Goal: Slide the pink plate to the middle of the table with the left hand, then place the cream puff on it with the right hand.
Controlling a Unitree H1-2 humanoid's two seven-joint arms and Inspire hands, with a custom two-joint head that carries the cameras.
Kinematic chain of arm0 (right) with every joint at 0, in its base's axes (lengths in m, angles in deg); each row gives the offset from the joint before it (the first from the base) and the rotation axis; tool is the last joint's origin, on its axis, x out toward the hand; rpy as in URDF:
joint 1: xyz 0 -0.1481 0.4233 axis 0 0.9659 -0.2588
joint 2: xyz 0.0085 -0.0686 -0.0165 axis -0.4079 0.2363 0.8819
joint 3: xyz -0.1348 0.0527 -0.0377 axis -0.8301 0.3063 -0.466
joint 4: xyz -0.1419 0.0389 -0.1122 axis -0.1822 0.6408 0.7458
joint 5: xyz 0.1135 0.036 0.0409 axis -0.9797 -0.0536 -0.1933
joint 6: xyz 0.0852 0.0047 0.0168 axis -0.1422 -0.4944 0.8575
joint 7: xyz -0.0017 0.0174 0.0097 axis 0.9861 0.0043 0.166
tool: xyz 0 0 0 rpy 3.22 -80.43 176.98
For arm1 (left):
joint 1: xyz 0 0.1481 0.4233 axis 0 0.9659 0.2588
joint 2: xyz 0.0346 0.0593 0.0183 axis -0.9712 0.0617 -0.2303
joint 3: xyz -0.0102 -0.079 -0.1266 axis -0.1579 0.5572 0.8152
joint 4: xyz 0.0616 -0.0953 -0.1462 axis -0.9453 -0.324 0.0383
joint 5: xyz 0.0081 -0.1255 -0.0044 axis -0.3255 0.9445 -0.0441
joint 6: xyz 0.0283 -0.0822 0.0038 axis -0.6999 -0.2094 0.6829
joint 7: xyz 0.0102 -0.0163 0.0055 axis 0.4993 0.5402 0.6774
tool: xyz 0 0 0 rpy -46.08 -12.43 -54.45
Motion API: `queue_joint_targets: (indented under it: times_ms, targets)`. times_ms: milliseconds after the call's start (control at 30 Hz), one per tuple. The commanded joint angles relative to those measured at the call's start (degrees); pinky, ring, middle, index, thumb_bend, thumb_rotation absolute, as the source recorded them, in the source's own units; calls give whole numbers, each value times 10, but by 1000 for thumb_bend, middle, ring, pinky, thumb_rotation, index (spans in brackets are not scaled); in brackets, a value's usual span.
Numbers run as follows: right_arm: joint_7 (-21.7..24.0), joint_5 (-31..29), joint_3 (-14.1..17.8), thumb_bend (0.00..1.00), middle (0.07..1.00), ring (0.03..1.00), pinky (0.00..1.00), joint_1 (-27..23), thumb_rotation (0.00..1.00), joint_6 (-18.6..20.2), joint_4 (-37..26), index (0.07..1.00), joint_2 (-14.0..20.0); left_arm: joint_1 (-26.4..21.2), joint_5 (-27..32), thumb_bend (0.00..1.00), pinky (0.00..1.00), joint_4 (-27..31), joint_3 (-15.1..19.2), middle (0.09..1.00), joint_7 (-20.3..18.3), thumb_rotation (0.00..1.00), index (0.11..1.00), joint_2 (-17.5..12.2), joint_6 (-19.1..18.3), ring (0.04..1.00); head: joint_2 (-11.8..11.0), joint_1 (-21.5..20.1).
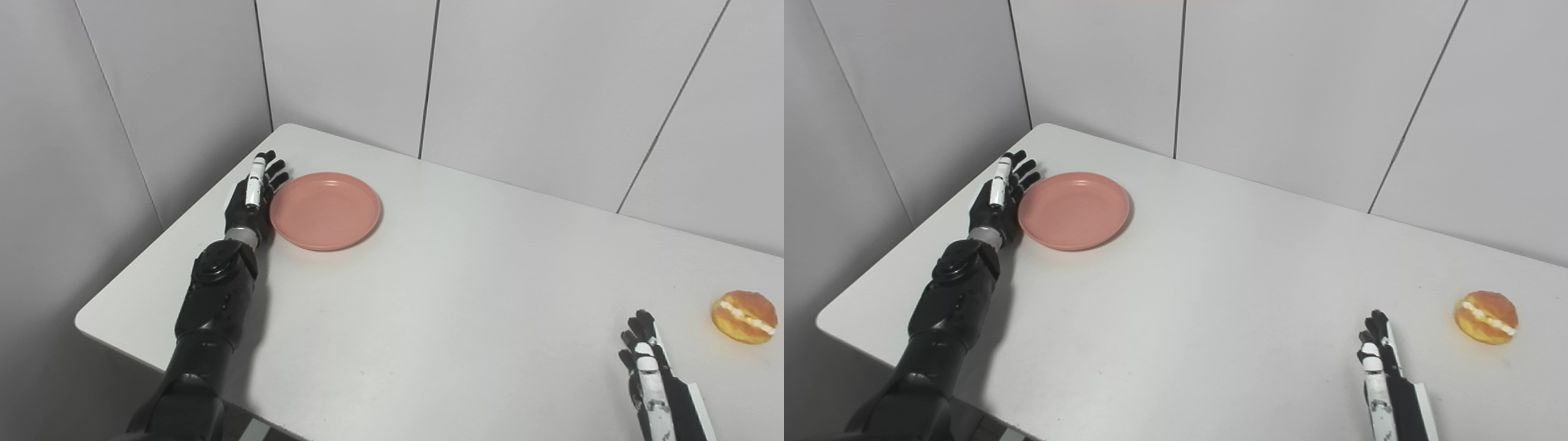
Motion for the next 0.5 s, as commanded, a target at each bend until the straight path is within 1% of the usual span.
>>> queue_joint_targets:
  times_ms: [0, 167, 300, 400, 467]
  targets:
    - [-3, -1, 1, 51, 1000, 1000, 1000, -9, 1000, -10, -22, 1000, -4, -3, 0, 365, 894, 19, -8, 903, 2, 986, 881, 7, -19, 898, 1, -1]
    - [-5, 6, 1, 56, 1000, 998, 1000, -10, 1000, -20, -16, 1000, -2, 9, -3, 358, 916, 41, -18, 911, 1, 1000, 893, 20, -30, 915, 2, -2]
    - [-6, 9, 0, 88, 1000, 994, 1000, -10, 1000, -9, -21, 1000, -3, 15, 1, 363, 926, 49, -24, 915, -3, 1000, 894, 30, -33, 919, 4, -3]
    - [-6, 11, 0, 79, 1000, 994, 1000, -11, 1000, -11, -20, 1000, -3, 19, 3, 355, 932, 60, -30, 915, -8, 1000, 893, 36, -39, 914, 6, -6]
    - [-6, 12, -1, 81, 1000, 994, 1000, -10, 1000, -6, -22, 1000, -5, 21, 3, 357, 928, 67, -33, 909, -8, 1000, 888, 39, -44, 907, 7, -8]
